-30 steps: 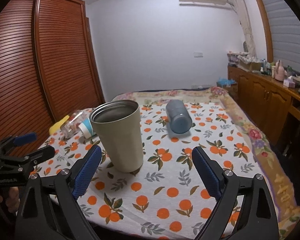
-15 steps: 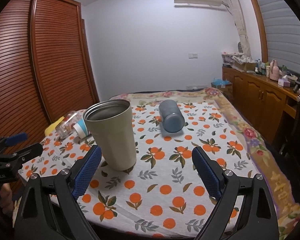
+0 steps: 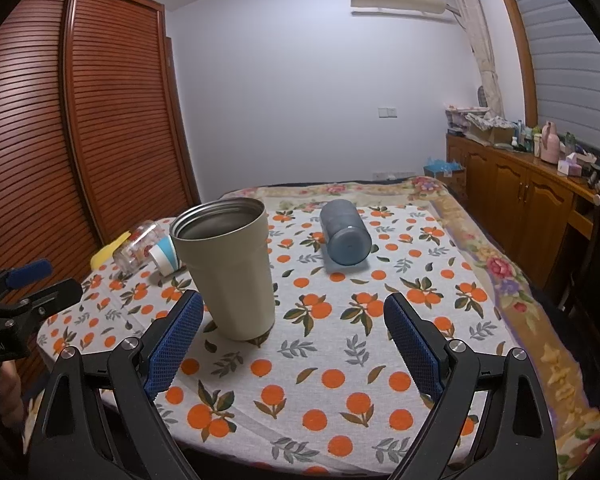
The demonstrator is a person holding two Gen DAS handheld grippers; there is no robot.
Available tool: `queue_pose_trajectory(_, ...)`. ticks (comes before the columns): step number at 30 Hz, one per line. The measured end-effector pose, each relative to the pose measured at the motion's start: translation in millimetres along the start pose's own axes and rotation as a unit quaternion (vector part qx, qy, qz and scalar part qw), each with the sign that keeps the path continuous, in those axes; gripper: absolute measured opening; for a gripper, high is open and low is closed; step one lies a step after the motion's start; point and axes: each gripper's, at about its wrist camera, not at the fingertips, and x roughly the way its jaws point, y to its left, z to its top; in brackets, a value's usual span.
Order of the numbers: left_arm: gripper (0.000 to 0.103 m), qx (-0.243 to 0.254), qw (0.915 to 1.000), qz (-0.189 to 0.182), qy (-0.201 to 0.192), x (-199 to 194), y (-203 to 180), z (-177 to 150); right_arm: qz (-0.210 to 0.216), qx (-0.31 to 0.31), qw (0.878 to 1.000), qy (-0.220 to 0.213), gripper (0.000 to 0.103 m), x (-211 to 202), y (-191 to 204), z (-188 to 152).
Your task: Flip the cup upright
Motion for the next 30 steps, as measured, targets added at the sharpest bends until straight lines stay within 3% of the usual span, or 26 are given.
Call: queue_pose_trajectory(30,0.097,0.000,1.0000,0.004,-0.003,-1.8,1.4,1.8,0.000,0.000,1.000,0.000,0.093,-1.0,0.6,-0.4)
